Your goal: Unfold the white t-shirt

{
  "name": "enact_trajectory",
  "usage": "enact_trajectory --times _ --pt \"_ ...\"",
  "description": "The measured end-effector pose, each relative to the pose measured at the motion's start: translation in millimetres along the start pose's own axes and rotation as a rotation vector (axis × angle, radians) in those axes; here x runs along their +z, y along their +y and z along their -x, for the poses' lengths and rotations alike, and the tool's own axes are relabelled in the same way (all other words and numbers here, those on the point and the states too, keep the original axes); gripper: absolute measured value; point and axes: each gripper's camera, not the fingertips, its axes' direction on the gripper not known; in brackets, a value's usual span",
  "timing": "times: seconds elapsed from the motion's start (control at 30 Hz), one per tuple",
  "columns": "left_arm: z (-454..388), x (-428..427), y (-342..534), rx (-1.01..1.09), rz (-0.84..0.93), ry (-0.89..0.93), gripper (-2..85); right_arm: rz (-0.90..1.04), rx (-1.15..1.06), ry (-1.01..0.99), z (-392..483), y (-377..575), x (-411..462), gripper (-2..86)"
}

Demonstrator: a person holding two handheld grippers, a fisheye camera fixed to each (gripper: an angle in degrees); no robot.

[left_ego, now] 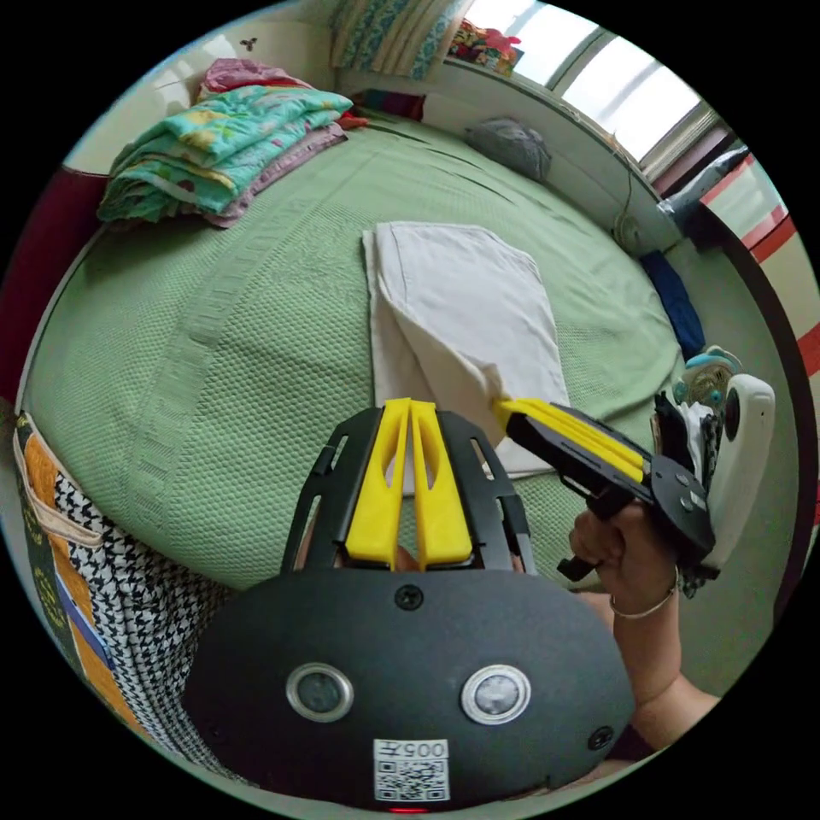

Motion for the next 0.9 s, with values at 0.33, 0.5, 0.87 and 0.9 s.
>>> enact_trajectory --times 0.33,0.5,0.87,0.9 --pt "-24 16 -8 0.006 -0.031 0.001 -0.7 -0.068 0.037 0.062 6 11 -21 -0.1" --pt "-34 27 -13 0.047 -0.025 0.047 -0.6 -0.102 0.102 0.120 -9 12 -32 -0.1" --pt "-40 58 -22 -0.008 -0.049 -0.105 5.9 -0.170 0.297 0.290 -58 18 -65 -0.3" --pt "-44 60 -23 -0.006 -0.060 -0.122 6.8 -0.172 0.306 0.299 -60 19 -66 -0.3"
